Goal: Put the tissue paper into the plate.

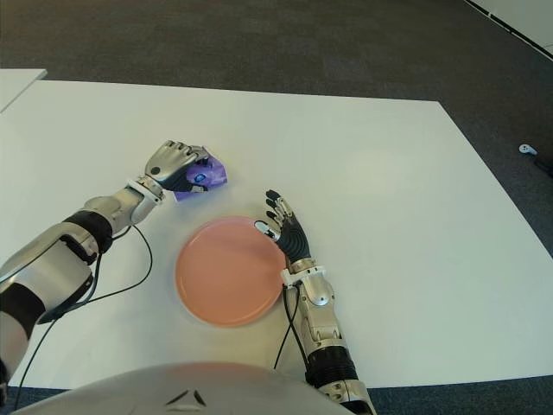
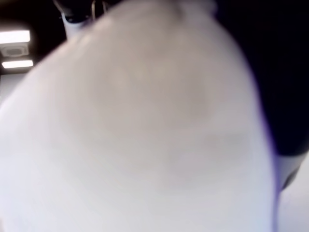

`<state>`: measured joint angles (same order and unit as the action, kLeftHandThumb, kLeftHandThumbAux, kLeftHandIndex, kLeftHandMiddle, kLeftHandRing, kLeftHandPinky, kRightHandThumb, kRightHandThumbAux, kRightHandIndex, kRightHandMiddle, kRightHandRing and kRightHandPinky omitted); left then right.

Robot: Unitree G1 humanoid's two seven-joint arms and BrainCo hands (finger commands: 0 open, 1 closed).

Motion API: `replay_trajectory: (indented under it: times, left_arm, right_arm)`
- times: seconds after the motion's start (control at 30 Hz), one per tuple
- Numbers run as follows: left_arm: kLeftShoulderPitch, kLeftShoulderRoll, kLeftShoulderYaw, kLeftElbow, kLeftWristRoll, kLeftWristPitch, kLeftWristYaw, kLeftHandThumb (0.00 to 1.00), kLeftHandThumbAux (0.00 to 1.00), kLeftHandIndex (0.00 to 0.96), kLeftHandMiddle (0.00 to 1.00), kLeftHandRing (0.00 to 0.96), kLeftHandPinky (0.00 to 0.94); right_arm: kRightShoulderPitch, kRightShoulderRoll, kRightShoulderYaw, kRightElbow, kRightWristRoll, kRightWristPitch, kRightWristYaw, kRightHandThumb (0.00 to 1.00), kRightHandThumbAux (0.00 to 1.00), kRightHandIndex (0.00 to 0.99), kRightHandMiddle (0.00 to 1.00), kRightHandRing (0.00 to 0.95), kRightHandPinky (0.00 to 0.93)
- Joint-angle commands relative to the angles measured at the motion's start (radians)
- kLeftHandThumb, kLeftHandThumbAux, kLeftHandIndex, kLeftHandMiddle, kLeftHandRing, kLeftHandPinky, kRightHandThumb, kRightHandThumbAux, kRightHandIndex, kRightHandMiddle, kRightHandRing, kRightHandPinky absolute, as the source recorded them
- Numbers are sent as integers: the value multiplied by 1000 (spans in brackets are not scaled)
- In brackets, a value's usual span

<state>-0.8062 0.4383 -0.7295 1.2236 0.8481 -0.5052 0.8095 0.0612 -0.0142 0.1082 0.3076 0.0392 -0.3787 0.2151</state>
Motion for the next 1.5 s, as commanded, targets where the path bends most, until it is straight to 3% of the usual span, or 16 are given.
replay_trajectory:
  times: [0.03, 0.23, 0.47, 0.67, 0.87, 1.13, 1.33, 1.5]
  left_arm:
    - [-15, 56, 70, -92, -45, -40, -45, 746, 699, 442, 848, 846, 822]
    - [28, 126, 185, -300, -112, -89, -108, 746, 700, 442, 853, 850, 839]
    - [122, 199, 312, -580, -172, -149, -164, 747, 699, 442, 860, 856, 848]
    - [197, 232, 405, -749, -233, -173, -268, 749, 698, 443, 860, 858, 849]
    - [292, 226, 492, -970, -290, -137, -389, 749, 697, 443, 860, 859, 854]
    - [400, 185, 547, -1112, -347, -125, -504, 750, 697, 443, 856, 856, 836]
    - [470, 137, 554, -1192, -345, -119, -553, 750, 696, 443, 855, 856, 844]
    - [559, 113, 512, -1242, -372, -158, -639, 751, 696, 443, 855, 856, 851]
  right_arm:
    - [50, -4, 0, 79, -2, 49, 6, 0, 543, 0, 0, 0, 0]
    - [46, 1, -1, 84, -8, 47, -4, 0, 545, 0, 0, 0, 0]
    - [4, -15, -1, 184, -30, -64, 3, 0, 527, 0, 0, 0, 0]
    - [4, -8, -3, 175, -25, -23, -9, 0, 525, 0, 0, 0, 0]
    - [-3, 6, -2, 156, -23, 21, -25, 0, 523, 0, 0, 0, 0]
    - [-4, 13, 0, 155, -24, 41, -35, 0, 528, 0, 0, 0, 0]
    - [-1, 14, 1, 155, -24, 38, -38, 0, 534, 0, 0, 0, 0]
    - [-6, 14, -4, 172, -23, 11, -42, 0, 538, 0, 0, 0, 0]
